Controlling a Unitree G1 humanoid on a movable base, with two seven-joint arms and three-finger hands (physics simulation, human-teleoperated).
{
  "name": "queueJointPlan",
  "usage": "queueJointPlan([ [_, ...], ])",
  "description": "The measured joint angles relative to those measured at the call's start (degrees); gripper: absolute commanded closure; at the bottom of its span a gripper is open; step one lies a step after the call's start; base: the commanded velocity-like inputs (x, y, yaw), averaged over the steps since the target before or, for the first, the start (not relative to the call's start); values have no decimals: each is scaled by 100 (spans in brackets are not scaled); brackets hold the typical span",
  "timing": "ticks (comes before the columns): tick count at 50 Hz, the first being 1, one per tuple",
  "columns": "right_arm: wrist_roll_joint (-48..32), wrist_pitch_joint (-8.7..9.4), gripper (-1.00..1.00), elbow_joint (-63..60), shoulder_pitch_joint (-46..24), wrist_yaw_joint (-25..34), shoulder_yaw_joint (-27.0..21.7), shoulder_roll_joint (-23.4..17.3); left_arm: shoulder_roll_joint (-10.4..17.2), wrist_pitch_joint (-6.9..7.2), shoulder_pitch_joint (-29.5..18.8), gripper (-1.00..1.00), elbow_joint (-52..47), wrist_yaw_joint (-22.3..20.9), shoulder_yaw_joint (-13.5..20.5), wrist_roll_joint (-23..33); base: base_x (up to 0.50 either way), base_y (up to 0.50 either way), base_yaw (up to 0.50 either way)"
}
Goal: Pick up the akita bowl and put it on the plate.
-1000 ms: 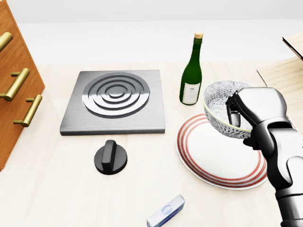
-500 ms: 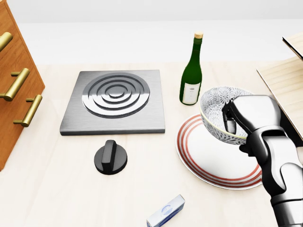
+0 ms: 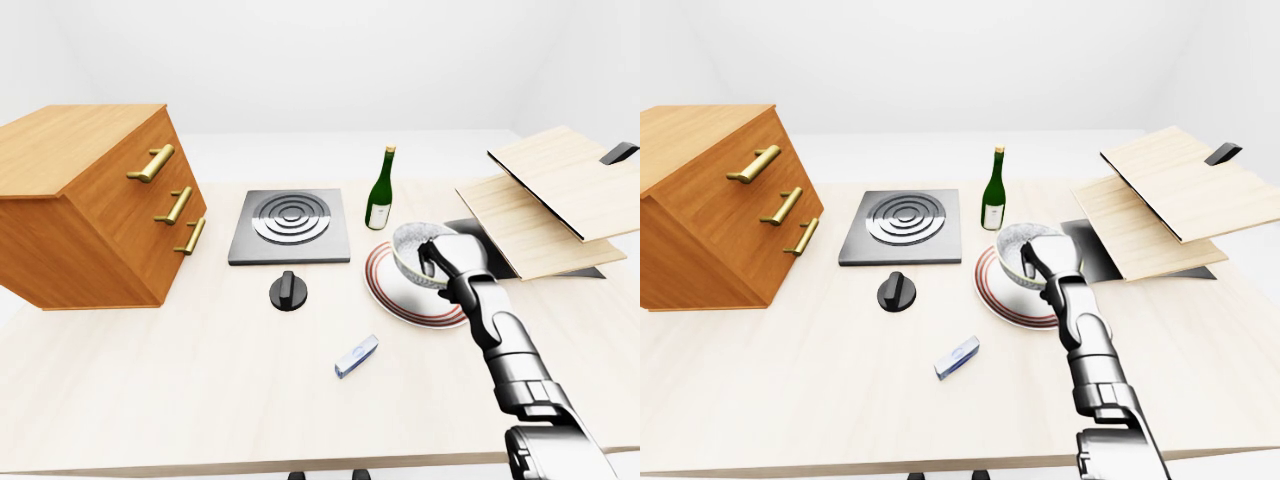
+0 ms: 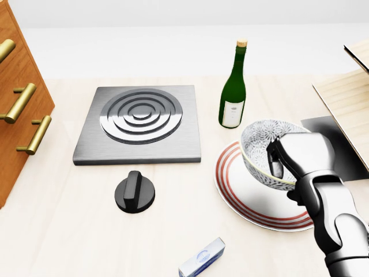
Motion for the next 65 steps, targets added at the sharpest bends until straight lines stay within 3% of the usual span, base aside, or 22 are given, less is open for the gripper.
queueJointPlan([
  [50, 2, 0, 95, 478, 150, -522, 118, 86, -16, 0, -9, -100, 14, 0, -10, 63, 0, 0, 0],
  [51, 2, 0, -100, 479, 150, -526, 118, 85, -17, 0, -9, -100, 15, 0, -10, 65, 0, 0, 0],
  [65, 45, 0, -100, 473, 59, -702, 100, 79, -22, 0, -13, -100, 33, 0, -8, 69, 0, 0, 0],
])
